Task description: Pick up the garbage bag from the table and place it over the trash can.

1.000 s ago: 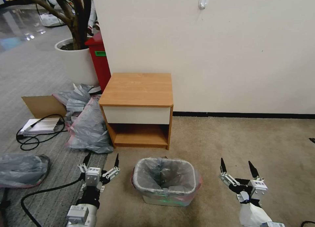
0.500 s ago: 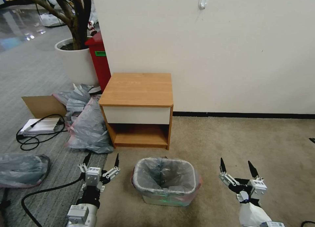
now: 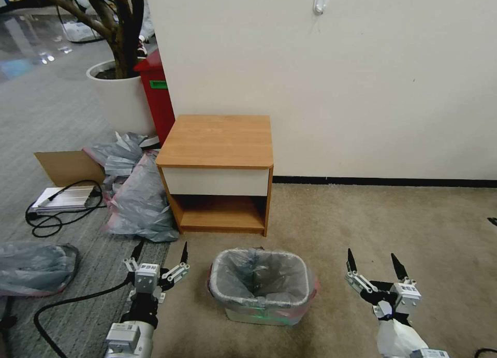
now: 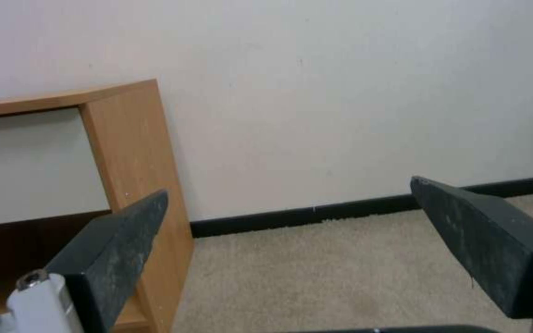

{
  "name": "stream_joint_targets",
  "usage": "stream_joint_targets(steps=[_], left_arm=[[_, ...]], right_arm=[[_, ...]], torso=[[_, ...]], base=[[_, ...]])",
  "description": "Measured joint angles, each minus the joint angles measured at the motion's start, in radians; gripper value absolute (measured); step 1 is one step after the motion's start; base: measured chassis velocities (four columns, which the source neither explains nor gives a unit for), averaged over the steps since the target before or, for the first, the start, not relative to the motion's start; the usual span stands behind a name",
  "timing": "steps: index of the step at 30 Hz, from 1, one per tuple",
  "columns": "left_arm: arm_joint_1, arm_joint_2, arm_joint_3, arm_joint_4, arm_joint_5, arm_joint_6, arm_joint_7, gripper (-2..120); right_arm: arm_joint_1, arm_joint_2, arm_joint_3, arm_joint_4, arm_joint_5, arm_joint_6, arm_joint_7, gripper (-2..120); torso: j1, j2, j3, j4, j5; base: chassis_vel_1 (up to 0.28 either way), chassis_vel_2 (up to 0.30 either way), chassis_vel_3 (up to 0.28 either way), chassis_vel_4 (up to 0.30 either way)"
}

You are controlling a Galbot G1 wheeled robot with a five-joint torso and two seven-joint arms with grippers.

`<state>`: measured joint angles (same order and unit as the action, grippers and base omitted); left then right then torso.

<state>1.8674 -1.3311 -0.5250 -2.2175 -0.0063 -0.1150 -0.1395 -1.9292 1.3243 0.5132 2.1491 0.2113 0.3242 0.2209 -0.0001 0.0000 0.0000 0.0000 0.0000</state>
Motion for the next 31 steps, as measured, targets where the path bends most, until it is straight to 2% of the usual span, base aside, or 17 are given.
stream_joint_targets(steps=[31], left_arm=[[0.0, 0.0, 0.0, 0.001, -0.001, 0.0, -0.001, 100]], right_arm=[[0.0, 0.0, 0.0, 0.001, 0.0, -0.001, 0.001, 100]], torso=[[0.0, 0.0, 0.0, 0.0, 0.0]], base=[[0.0, 0.0, 0.0, 0.0]])
